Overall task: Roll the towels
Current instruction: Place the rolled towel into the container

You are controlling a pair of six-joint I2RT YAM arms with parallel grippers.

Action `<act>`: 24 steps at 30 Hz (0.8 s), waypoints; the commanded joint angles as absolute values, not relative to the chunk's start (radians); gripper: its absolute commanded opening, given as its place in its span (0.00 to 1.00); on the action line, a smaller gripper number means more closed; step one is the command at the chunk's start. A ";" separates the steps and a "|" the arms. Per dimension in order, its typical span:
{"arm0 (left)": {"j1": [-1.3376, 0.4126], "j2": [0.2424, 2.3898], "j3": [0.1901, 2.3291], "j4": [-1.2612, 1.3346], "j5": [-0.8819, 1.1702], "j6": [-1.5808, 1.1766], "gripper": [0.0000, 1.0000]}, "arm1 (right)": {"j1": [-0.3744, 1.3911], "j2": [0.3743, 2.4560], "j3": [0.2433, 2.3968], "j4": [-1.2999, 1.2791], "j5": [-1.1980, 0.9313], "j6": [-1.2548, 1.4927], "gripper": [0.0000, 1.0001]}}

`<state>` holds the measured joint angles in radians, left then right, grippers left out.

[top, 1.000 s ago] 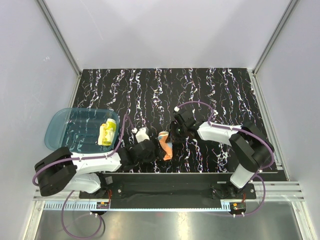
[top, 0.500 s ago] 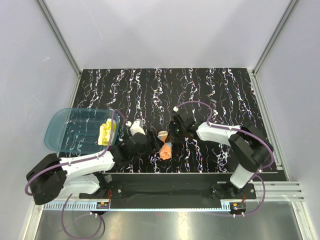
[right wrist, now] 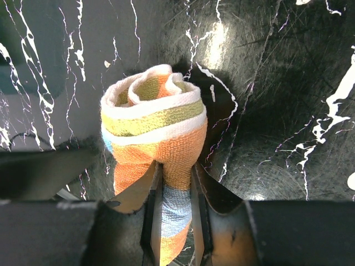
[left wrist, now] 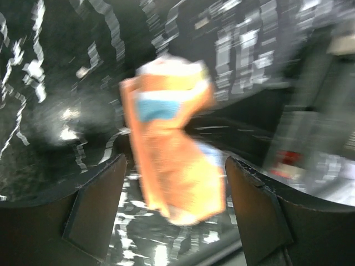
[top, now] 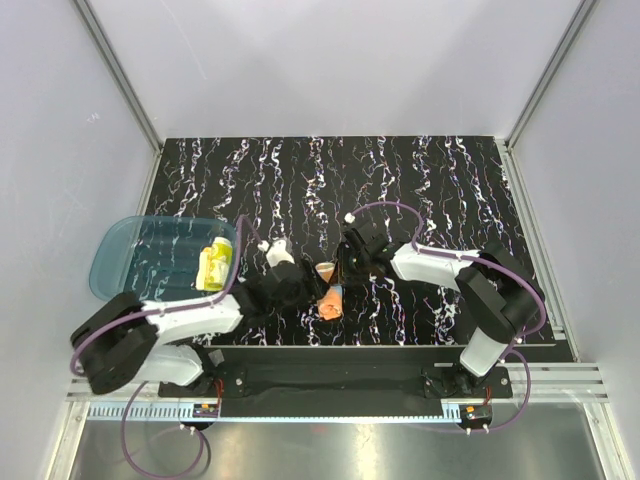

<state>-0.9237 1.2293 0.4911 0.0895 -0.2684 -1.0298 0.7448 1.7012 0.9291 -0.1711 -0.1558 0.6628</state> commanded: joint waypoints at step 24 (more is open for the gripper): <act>-0.894 1.554 0.485 0.230 -0.081 -1.120 0.09 | 0.765 1.750 0.922 -0.287 -0.170 0.630 0.23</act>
